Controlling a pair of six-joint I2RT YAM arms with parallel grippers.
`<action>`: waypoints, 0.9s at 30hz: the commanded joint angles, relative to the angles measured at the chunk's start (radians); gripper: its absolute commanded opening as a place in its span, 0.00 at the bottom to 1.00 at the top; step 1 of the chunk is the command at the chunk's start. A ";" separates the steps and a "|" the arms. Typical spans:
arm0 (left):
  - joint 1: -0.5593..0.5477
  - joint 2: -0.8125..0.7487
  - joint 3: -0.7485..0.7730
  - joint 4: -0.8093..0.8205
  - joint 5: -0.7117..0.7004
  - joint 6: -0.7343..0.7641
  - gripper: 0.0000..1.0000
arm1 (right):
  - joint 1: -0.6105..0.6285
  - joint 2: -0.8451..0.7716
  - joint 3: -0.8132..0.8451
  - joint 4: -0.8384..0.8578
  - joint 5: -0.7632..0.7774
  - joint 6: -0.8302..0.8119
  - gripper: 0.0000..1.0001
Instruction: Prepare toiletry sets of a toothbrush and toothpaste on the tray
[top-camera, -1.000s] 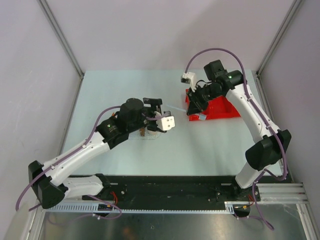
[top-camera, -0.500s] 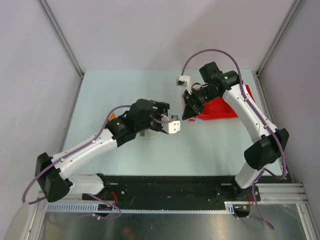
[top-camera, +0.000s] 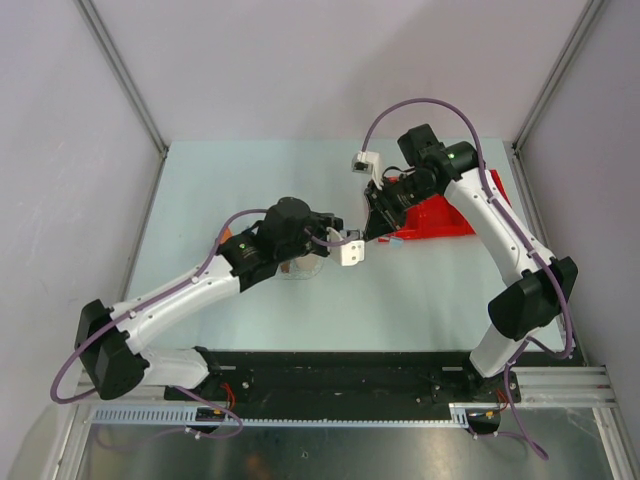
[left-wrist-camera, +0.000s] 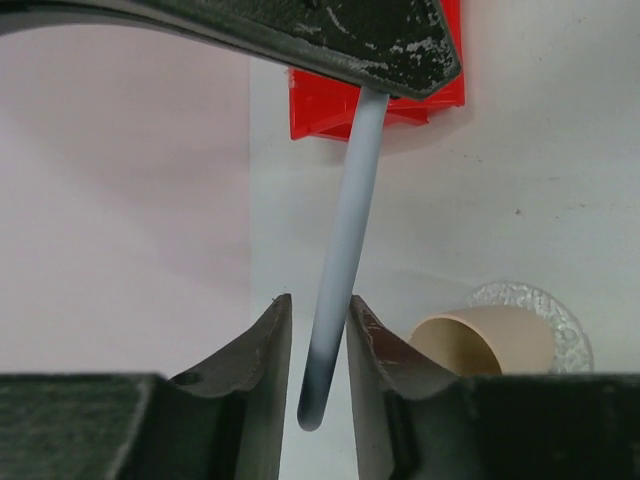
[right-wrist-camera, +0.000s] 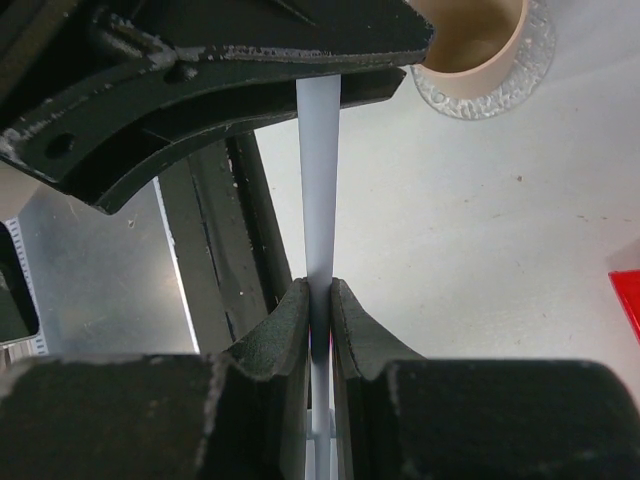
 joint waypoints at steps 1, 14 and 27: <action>-0.007 0.007 0.032 0.038 -0.018 0.000 0.27 | 0.005 -0.013 0.016 -0.013 -0.025 -0.009 0.00; -0.007 0.004 0.014 0.041 -0.026 -0.055 0.00 | 0.004 -0.013 0.019 0.015 -0.019 0.026 0.23; -0.006 -0.052 -0.069 0.051 -0.026 -0.113 0.00 | -0.087 -0.025 0.195 0.071 0.007 0.150 0.61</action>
